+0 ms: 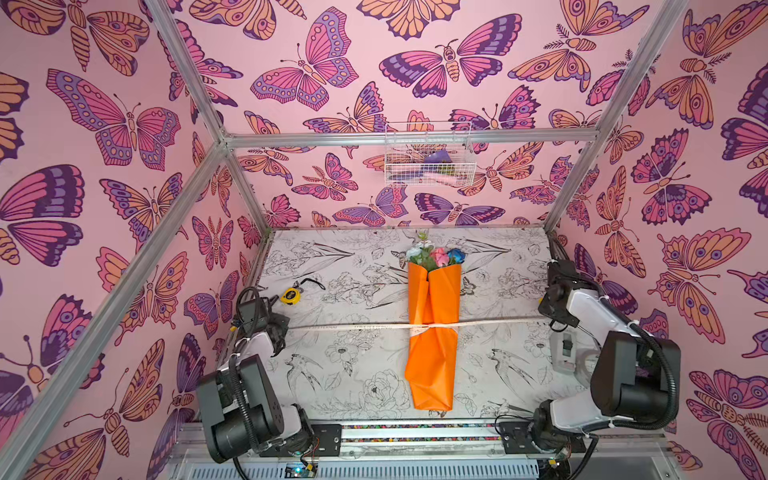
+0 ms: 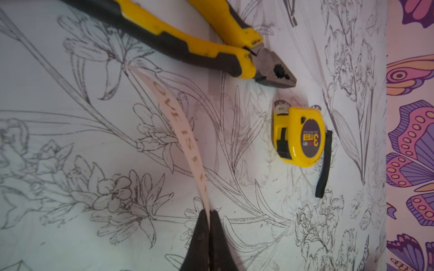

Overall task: Tie the bouquet of fake flowers
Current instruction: 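Draw both ribbon ends farther outward and toward the robot to cinch the cone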

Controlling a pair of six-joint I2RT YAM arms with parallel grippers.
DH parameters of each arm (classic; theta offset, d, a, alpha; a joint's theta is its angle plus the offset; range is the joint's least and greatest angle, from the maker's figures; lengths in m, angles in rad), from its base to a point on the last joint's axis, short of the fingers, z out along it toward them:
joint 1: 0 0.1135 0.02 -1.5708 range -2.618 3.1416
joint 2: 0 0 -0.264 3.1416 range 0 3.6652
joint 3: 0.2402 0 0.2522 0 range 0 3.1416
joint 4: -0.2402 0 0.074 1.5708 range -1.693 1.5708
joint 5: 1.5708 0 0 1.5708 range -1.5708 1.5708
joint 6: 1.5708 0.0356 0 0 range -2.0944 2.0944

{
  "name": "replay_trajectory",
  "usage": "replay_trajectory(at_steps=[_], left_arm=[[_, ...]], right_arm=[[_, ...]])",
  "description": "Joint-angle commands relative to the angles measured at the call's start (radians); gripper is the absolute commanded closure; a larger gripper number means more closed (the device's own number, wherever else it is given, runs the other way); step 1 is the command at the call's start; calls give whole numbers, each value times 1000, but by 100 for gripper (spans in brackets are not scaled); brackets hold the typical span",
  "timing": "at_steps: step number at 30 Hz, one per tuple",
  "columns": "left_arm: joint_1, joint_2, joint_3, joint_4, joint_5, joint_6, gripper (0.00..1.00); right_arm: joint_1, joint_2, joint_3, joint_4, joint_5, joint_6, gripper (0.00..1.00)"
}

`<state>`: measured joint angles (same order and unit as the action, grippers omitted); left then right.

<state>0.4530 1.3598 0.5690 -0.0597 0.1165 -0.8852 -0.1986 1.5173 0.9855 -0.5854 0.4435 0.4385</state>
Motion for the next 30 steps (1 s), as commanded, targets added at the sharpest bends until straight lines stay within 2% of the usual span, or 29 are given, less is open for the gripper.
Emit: replay_trajectory(at_steps=[1,15,20,30], left_arm=[[72,4,6,34,-15,-27,100],[288,34,98,16,24,-14,100],[371,68,106,15,32,-9,100],[478,111,120,28,43,-17,100]], right_arm=[[-49,29,61,15,36,-25,100],[-187,154,208,15,8,-83,100],[-259,175,240,-9,-53,-83,100],[-360,178,231,2,-89,-89,100]])
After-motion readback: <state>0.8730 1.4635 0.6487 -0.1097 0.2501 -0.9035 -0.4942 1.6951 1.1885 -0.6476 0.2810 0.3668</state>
